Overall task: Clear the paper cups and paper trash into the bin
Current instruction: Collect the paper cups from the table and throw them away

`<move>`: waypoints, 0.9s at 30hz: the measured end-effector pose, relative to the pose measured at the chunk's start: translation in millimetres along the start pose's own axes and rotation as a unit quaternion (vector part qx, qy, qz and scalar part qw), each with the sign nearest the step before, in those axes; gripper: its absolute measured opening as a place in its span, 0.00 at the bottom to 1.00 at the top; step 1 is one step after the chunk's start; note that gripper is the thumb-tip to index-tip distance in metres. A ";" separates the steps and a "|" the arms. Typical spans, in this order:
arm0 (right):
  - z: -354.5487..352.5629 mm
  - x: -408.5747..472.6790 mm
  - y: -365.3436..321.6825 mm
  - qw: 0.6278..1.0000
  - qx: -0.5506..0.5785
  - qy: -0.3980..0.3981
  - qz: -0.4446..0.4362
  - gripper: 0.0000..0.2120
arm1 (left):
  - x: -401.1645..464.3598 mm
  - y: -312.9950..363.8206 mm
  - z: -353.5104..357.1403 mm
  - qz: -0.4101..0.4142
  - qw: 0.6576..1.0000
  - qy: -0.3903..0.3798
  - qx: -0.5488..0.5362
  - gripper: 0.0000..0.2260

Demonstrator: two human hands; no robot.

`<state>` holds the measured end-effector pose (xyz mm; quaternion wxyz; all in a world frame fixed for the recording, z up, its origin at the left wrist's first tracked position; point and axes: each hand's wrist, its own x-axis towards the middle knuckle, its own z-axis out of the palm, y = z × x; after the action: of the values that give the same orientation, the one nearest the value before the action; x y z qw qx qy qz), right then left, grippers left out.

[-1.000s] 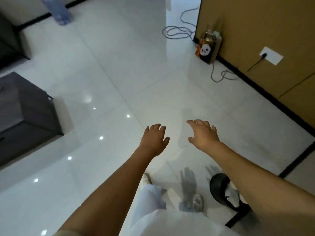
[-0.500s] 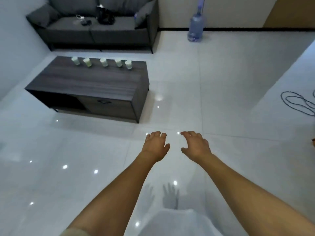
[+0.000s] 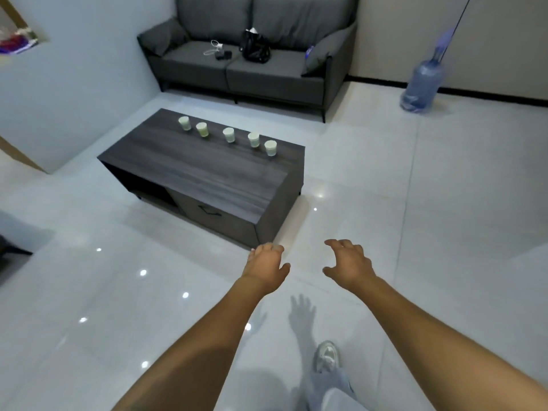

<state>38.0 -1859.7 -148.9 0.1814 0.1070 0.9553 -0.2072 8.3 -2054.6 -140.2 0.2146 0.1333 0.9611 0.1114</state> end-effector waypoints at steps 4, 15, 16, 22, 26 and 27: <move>-54.1 78.1 9.9 1.000 -0.009 0.007 -0.019 0.31 | 72.3 27.1 -37.9 -0.005 1.000 0.009 0.006 0.22; -141.8 289.1 -4.9 0.998 -0.017 -0.010 -0.052 0.31 | 270.5 27.9 -109.4 -0.034 0.999 0.014 -0.021 0.19; -149.7 310.3 -6.5 0.998 -0.019 -0.008 -0.054 0.31 | 294.2 25.5 -116.0 -0.032 0.999 0.011 -0.021 0.18; -197.3 424.5 -21.9 0.998 -0.025 -0.025 -0.045 0.32 | 413.4 17.1 -177.1 -0.031 0.999 0.008 -0.015 0.21; -221.0 489.3 -42.7 0.997 -0.020 -0.032 -0.071 0.31 | 471.6 4.6 -208.9 -0.051 0.998 0.012 -0.018 0.20; -225.1 504.6 -47.4 0.996 -0.021 -0.034 -0.080 0.31 | 484.6 1.8 -213.6 -0.057 0.998 0.011 -0.022 0.20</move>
<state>-503.2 -1738.8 -138.3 0.1991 0.0196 0.9582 -0.2044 -508.6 -1939.1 -136.6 0.2126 0.0723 0.9668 0.1218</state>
